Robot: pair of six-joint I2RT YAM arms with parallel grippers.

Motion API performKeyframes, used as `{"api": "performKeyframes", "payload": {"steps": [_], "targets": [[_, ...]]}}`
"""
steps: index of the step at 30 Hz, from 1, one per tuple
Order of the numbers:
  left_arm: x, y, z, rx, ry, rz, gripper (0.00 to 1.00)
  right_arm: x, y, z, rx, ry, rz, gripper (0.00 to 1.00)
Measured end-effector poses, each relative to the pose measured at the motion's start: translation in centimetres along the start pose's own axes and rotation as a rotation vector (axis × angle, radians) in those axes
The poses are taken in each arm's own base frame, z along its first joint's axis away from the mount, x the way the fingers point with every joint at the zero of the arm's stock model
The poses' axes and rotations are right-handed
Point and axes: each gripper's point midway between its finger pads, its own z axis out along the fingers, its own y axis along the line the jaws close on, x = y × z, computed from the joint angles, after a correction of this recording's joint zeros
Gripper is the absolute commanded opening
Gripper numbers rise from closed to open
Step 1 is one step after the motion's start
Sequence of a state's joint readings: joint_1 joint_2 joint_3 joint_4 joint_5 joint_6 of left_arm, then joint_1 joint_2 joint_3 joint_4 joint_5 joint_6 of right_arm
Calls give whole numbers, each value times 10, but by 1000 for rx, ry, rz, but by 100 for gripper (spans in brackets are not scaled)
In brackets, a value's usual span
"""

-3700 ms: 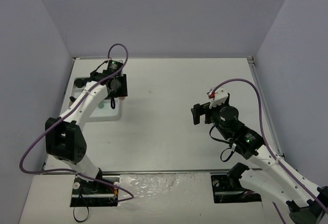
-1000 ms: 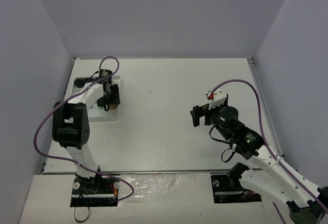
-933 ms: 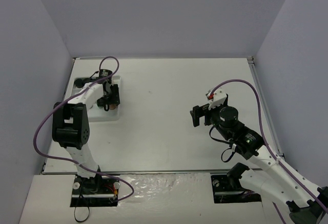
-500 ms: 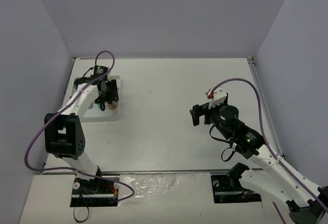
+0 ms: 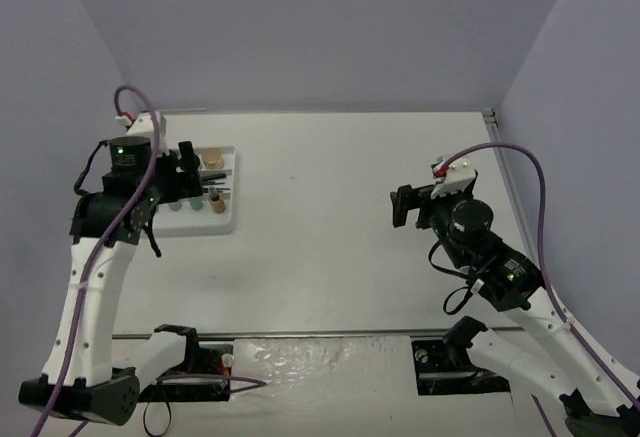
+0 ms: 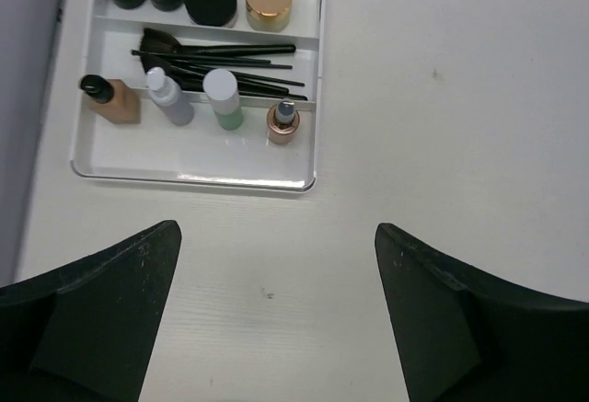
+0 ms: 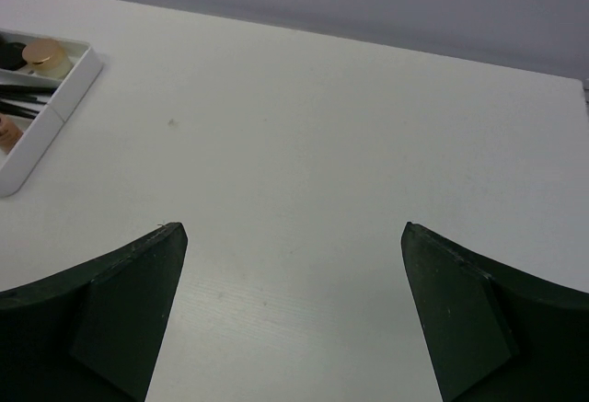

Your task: Organize the makeup

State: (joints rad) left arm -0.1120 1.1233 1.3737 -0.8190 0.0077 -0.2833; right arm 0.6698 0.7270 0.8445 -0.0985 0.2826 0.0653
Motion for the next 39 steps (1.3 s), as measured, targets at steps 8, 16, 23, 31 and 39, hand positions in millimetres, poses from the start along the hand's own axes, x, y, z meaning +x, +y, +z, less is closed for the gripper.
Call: {"api": "performKeyframes", "payload": {"steps": [8,16,23,31,39], "targets": [[5,35,-117,-84,-241,-21,97,-42,-36,-34,146,-103,67,100],[45,72,-169,-214,-303,-56,97,-57,-72,-86,248,-201,113,100],[80,90,-190,-278,-278,-69,97,-50,-90,-110,298,-207,111,100],[104,100,-200,-313,-254,-101,97,-49,-93,-121,289,-199,85,100],[105,100,-201,-312,-259,-138,97,-49,-86,-121,240,-194,77,100]]}}
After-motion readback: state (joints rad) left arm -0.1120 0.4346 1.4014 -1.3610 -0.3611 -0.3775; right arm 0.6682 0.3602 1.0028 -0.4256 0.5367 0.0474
